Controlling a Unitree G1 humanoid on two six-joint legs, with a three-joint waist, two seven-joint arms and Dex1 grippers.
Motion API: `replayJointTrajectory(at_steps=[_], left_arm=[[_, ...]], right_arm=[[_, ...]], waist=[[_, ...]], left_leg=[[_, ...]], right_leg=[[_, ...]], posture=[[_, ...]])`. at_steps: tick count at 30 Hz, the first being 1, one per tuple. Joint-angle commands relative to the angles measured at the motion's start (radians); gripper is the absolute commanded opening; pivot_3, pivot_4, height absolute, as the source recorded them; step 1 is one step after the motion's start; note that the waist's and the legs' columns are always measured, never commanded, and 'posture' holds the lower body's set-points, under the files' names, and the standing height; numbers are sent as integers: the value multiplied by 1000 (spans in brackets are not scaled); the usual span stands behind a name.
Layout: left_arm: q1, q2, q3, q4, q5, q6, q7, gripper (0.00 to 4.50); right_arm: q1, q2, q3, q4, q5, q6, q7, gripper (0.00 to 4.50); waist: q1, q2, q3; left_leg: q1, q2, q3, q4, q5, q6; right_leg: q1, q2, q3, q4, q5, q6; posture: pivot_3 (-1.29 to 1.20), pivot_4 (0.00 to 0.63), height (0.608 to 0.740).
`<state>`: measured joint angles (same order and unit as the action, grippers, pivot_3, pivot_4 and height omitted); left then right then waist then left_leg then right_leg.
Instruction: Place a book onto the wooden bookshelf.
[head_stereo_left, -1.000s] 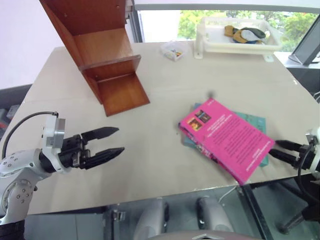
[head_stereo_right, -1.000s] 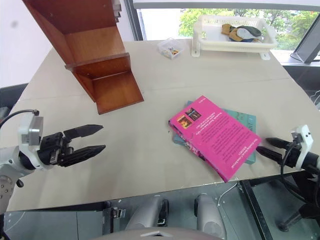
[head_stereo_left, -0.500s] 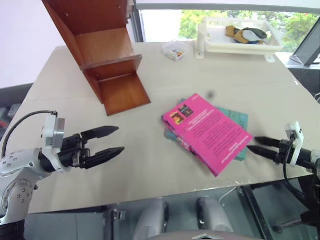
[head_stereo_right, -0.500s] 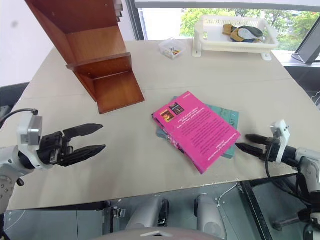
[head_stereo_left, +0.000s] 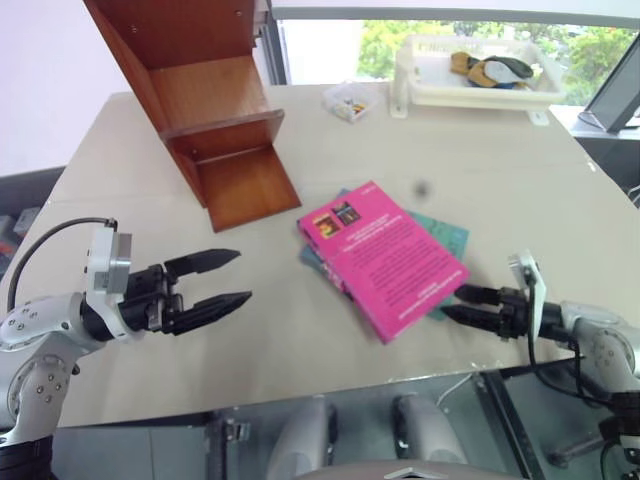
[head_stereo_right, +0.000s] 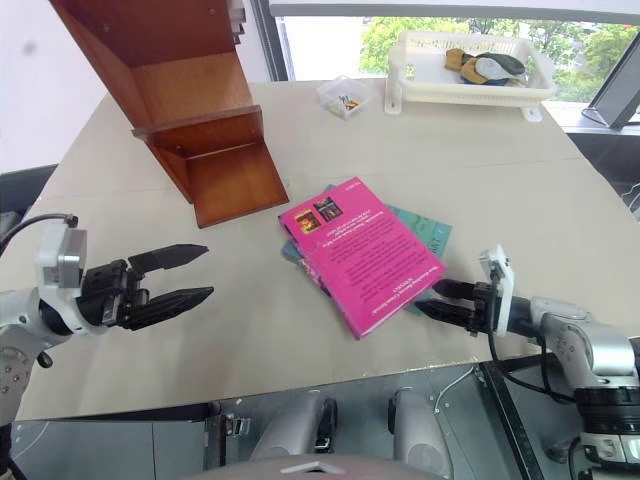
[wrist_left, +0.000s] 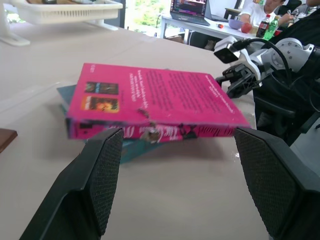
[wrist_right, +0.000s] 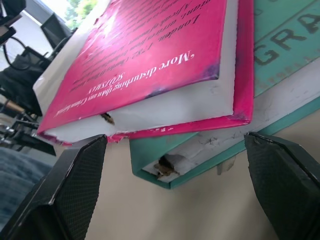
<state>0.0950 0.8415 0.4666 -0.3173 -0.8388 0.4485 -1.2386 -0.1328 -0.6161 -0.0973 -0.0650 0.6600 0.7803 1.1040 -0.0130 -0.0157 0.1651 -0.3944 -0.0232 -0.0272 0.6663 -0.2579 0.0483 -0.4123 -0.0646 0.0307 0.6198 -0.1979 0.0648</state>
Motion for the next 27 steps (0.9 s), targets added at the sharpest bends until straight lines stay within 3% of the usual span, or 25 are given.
replayJointTrajectory(at_steps=[1, 10, 17, 21, 27], left_arm=[[-12, 1, 5, -11, -2, -11, 0, 3757], [9, -61, -14, -44, -100, 96, 82, 3757], [49, -155, -107, -128, -221, 279, 289, 3757], [39, -234, -96, -77, -386, 388, 442, 3757], [20, -317, -150, -1, -561, 526, 685, 3757]], right_arm=[[9, 13, 24, -33, 4, 3, -20, 4500], [122, -130, -115, 21, 2, -133, 97, 4500], [269, -280, -314, 50, 1, -275, 225, 4500], [312, -349, -472, 26, 45, -297, 288, 4500], [286, -382, -542, -33, 57, -314, 283, 4500]], waist=[[0, 0, 0], [12, 0, 0], [16, 1, 0], [17, 3, -1], [18, 2, -2]], left_leg=[[0, 0, 0, 0, 0, 0], [-2, -2, -1, 0, 0, 0], [-2, -1, -1, 0, 0, 0], [-1, -1, -1, 1, 0, 0], [-1, 0, -1, 1, 0, 0]], right_leg=[[0, 0, 0, 0, 0, 0], [0, -2, -2, -2, 0, 0], [0, -4, -2, -1, 0, 0], [0, -4, -1, -1, 0, 0], [1, 0, -1, 0, 0, 1]], posture=[[0, 150, 740], [0, 150, 740], [0, 150, 740], [0, 150, 740], [0, 150, 740]])
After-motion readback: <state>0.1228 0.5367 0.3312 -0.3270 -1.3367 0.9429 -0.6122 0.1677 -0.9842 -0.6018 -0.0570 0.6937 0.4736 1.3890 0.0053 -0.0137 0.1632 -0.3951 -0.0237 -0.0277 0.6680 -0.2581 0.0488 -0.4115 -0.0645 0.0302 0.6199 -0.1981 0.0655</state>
